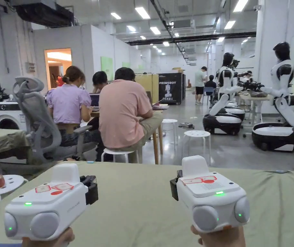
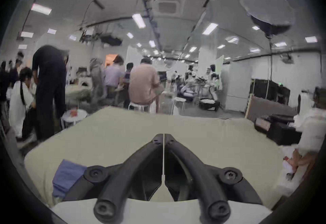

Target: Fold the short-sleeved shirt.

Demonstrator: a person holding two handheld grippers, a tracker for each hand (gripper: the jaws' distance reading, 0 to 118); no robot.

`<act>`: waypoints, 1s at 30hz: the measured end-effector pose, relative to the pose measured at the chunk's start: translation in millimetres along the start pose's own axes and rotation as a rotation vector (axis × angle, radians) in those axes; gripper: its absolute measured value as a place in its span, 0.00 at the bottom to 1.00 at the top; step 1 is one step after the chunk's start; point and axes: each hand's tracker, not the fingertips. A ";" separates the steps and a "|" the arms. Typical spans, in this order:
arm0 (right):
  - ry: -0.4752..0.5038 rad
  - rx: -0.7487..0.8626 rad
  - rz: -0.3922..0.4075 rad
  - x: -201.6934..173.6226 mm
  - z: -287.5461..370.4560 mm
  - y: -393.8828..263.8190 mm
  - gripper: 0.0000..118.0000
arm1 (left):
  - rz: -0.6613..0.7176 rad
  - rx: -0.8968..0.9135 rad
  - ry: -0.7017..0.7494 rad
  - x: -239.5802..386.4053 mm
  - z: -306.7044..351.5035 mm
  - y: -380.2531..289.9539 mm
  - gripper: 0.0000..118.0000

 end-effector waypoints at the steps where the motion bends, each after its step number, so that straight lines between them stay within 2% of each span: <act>1: -0.028 0.012 -0.011 17.8 9.8 -2.5 0.03 | -0.011 0.020 0.008 22.3 -4.2 0.0 0.00; 5: -0.148 0.018 -0.083 84.4 52.6 -22.1 0.03 | 0.081 0.071 -0.146 83.0 -12.8 -13.8 0.00; 6: -0.171 0.021 -0.095 100.3 57.5 -29.5 0.03 | 0.062 0.081 -0.188 97.1 -16.6 -20.3 0.00; 7: -0.183 0.018 -0.091 109.8 60.2 -34.6 0.03 | 0.028 0.099 -0.191 108.8 -19.5 -26.4 0.00; 9: -0.218 -0.011 -0.083 131.3 63.4 -45.9 0.03 | -0.098 0.090 -0.107 133.8 -39.7 -37.2 0.00; 10: -0.230 -0.012 -0.078 138.7 63.4 -51.1 0.03 | -0.109 0.084 -0.095 140.7 -41.1 -40.2 0.00; 13: -0.262 0.001 -0.077 148.1 73.0 -67.7 0.03 | 0.002 0.071 -0.140 151.6 -47.9 -47.7 0.00; 14: -0.267 0.016 -0.083 153.7 68.8 -74.7 0.03 | 0.002 0.073 -0.124 156.2 -47.6 -50.6 0.00; 15: -0.272 0.034 -0.086 153.0 71.5 -83.2 0.03 | -0.029 0.089 -0.112 161.4 -46.0 -55.9 0.00; 17: -0.287 0.030 -0.075 145.9 78.1 -97.9 0.03 | -0.190 0.137 -0.029 168.7 -46.1 -64.9 0.00; 18: -0.294 0.029 -0.080 145.2 74.3 -105.7 0.03 | -0.215 0.154 -0.015 170.6 -37.9 -70.5 0.00; 20: -0.274 0.033 -0.090 135.8 83.0 -119.4 0.03 | -0.169 0.175 -0.071 166.7 -24.2 -82.6 0.00; 25: -0.253 0.028 -0.051 119.3 98.5 -136.0 0.03 | -0.114 0.157 -0.057 156.1 0.1 -118.7 0.00; 30: -0.290 0.054 -0.015 117.3 117.5 -136.3 0.06 | -0.099 0.134 -0.043 147.4 9.8 -140.0 0.00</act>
